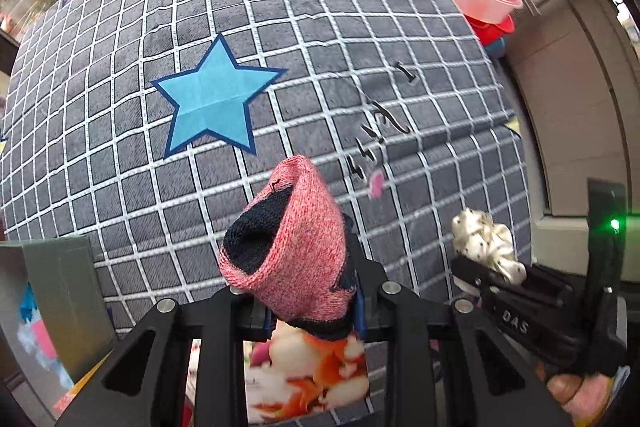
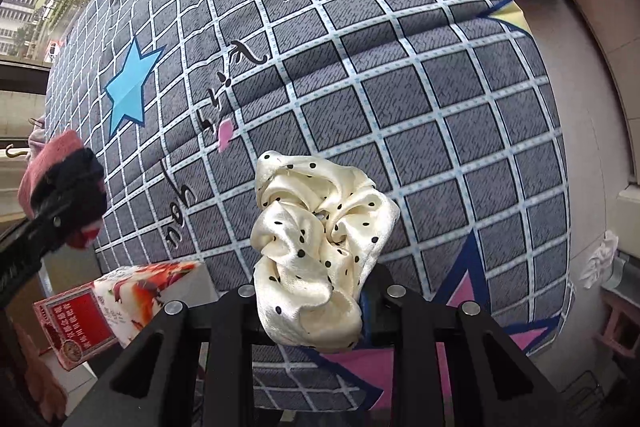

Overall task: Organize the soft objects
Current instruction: 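Lift the pink sock with the left tool while the right lifts the scrunchie, then carry the pink sock and scrunchie with both tools over the white box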

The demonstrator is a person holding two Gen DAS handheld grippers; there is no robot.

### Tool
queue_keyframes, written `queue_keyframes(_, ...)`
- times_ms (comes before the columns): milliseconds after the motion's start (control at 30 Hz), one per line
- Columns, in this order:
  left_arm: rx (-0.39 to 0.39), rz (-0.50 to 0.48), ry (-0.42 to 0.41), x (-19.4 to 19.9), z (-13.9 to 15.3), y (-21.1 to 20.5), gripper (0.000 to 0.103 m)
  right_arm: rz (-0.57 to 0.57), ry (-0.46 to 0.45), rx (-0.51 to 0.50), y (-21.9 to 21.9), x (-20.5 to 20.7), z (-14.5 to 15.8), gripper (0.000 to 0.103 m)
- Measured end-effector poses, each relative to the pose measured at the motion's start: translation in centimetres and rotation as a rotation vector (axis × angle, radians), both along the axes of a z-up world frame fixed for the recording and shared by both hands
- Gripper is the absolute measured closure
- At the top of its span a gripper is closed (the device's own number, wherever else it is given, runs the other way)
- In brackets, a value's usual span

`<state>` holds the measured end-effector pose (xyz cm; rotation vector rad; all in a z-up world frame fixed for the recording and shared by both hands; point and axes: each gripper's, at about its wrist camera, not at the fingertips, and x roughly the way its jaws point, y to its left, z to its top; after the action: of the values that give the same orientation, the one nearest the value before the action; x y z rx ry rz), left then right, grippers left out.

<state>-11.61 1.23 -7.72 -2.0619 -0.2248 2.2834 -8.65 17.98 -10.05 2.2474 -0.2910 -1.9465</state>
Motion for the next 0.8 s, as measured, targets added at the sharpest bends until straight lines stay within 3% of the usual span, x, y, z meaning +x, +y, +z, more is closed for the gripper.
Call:
queue_keyframes(400, 0.030, -0.120, -0.024, 5.3, 1.0, 1.8, 0.072, 0.010, 0.000, 0.001, -2.1, 3.4, 1.5, 0.075)
queue_keyframes(800, 0.079, -0.196, -0.019, 10.5, 1.9, 1.0, 0.072, 0.023, 0.011, 0.028, -4.0, 8.1, 3.7, 0.075)
